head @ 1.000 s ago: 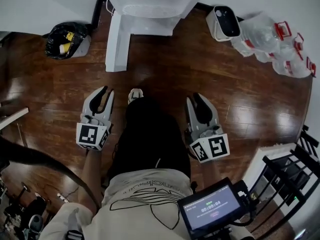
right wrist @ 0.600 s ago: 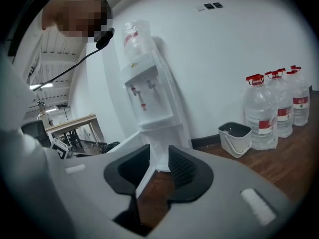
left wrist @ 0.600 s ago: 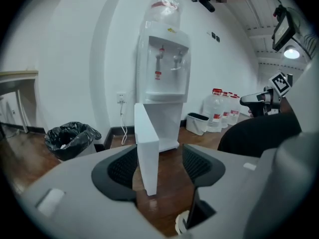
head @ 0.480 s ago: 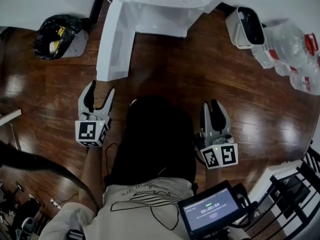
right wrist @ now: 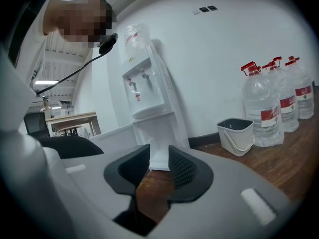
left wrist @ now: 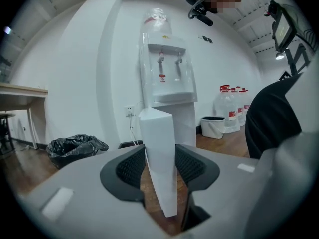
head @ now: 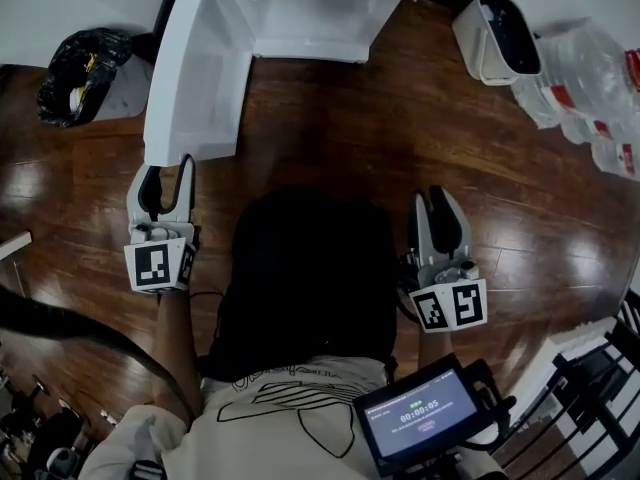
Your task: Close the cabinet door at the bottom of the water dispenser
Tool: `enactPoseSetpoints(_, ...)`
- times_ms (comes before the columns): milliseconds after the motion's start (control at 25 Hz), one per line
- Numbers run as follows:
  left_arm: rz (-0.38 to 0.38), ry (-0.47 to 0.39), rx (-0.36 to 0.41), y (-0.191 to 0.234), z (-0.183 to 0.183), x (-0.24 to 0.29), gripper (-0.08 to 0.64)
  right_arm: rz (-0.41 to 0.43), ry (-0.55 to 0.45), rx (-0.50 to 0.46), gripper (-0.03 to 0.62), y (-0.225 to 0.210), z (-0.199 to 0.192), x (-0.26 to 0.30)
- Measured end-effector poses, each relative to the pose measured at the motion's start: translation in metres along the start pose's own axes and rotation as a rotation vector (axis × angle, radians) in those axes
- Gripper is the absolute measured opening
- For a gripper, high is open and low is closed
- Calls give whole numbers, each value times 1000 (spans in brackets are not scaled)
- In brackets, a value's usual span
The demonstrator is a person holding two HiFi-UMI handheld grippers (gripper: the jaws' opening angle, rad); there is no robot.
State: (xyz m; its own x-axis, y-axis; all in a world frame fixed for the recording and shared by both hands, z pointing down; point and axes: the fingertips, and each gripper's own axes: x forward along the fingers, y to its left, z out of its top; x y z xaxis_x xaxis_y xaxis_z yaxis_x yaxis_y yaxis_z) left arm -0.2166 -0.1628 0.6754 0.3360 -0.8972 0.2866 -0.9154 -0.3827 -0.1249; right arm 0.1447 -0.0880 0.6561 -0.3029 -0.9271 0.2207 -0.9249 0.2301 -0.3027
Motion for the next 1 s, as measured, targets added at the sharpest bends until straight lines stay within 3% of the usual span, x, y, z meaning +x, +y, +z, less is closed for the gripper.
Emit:
enactPoseSetpoints(80, 14, -21, -15, 0, -3, 1, 184, -14, 2, 2, 120, -8, -5, -2)
enactPoseSetpoints(160, -2, 9, -12, -11, -2, 1, 187, -24, 9, 5, 120, -12, -9, -5)
enactPoseSetpoints(240, -88, 7, -31, -35, 6, 5, 198, -27, 14, -7, 120, -15, -10, -6)
enactPoseSetpoints(320, -234, -55, -87, -69, 20, 12, 214, -19, 20, -30, 120, -18, -12, 0)
enactPoseSetpoints(360, -299, -92, -97, -84, 26, 14, 178, -10, 23, -43, 120, -20, -13, 3)
enactPoseSetpoints(400, -348, -116, -84, -97, 28, 15, 143, 4, 27, -55, 124, -21, -15, 7)
enactPoseSetpoints(520, -406, -94, -24, -115, 23, 12, 144, 78, 49, -79, 203, -19, -26, 24)
enactPoseSetpoints(560, -406, -70, -6, -115, 17, 10, 144, 108, 60, -85, 245, -16, -31, 31)
enactPoseSetpoints(640, -377, -14, 19, -105, 2, 4, 139, 177, 73, -119, 262, 0, -37, 49)
enactPoseSetpoints(840, -238, 38, -6, -61, -19, -13, 121, 393, 98, -338, 288, 96, -44, 92)
enactPoseSetpoints(920, -209, 39, -13, -56, -21, -21, 112, 417, 96, -335, 269, 122, -40, 105)
enactPoseSetpoints(1000, -190, 42, -32, -54, -26, -26, 112, 409, 66, -277, 301, 127, -30, 120)
